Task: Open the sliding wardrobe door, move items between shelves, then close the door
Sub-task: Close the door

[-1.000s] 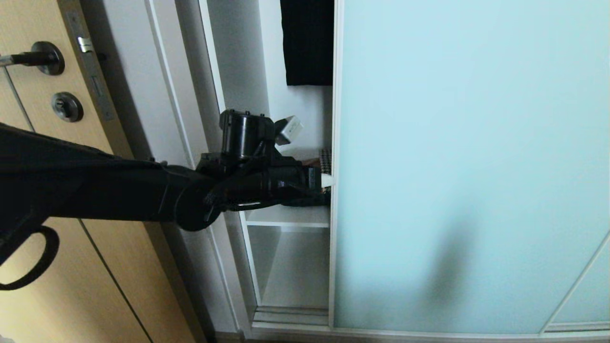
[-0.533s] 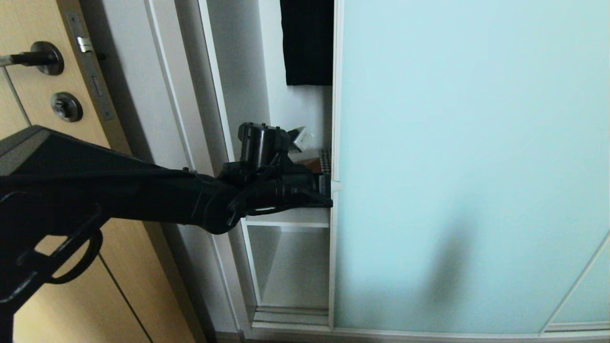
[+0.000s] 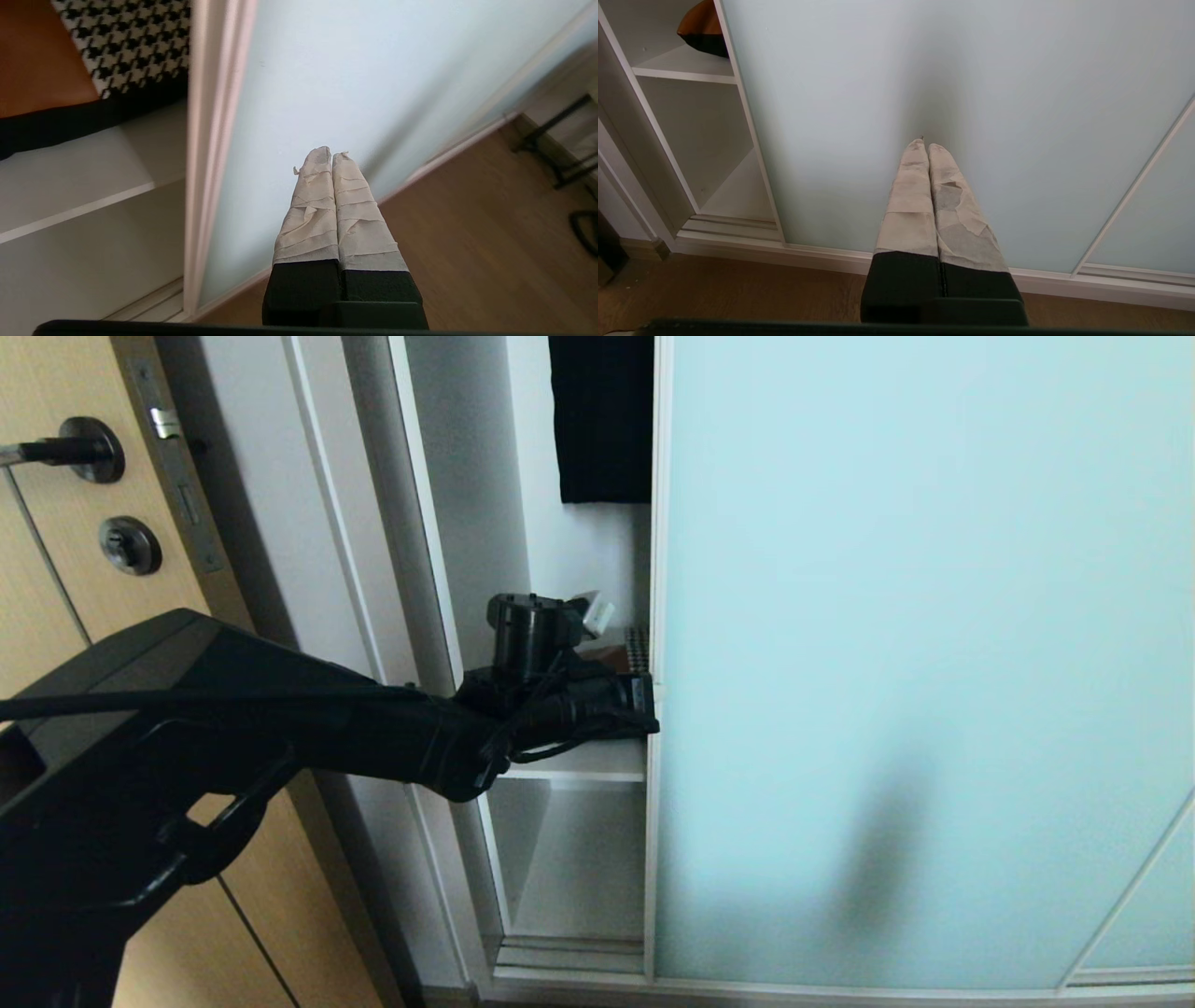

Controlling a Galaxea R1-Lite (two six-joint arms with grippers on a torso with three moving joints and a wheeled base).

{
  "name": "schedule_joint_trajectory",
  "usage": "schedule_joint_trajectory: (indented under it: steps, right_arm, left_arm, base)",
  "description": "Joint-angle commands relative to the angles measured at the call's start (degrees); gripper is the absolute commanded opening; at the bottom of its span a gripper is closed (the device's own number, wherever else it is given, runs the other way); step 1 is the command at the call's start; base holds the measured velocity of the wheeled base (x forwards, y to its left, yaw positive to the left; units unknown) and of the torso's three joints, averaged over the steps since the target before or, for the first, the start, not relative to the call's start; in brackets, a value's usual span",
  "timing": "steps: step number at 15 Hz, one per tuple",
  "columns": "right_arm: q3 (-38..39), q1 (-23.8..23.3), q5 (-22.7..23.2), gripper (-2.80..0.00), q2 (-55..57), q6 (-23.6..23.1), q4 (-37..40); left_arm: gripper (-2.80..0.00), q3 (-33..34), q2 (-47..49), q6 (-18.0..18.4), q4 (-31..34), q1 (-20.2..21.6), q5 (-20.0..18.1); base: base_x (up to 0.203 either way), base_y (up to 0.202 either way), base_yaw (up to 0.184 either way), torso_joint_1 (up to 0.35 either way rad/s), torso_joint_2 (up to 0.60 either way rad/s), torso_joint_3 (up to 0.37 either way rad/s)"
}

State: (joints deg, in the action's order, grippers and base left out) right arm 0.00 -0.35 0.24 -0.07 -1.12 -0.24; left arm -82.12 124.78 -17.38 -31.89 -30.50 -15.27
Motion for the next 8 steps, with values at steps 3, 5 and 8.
schedule_joint_trajectory:
  steps: [3, 5, 8]
  right_arm:
    - [0.0, 0.0, 0.0, -2.80, 0.1, 0.0, 0.0]
    - [0.0, 0.0, 0.0, -2.80, 0.1, 0.0, 0.0]
    - [0.0, 0.0, 0.0, -2.80, 0.1, 0.0, 0.0]
  left_arm:
    - [-2.80, -2.6, 3.1, -0.1, -1.0, -0.2, 2.4]
    - [-2.80, -5.1, 5.1, -0.2, -1.8, -0.6, 5.9]
    - [-2.80, -6.6, 6.5, -0.3, -1.9, -0.6, 6.6]
  base:
    - [0.000, 0.000, 0.000, 0.000, 0.00, 0.000]
    - [0.000, 0.000, 0.000, 0.000, 0.00, 0.000]
    - [0.000, 0.000, 0.000, 0.000, 0.00, 0.000]
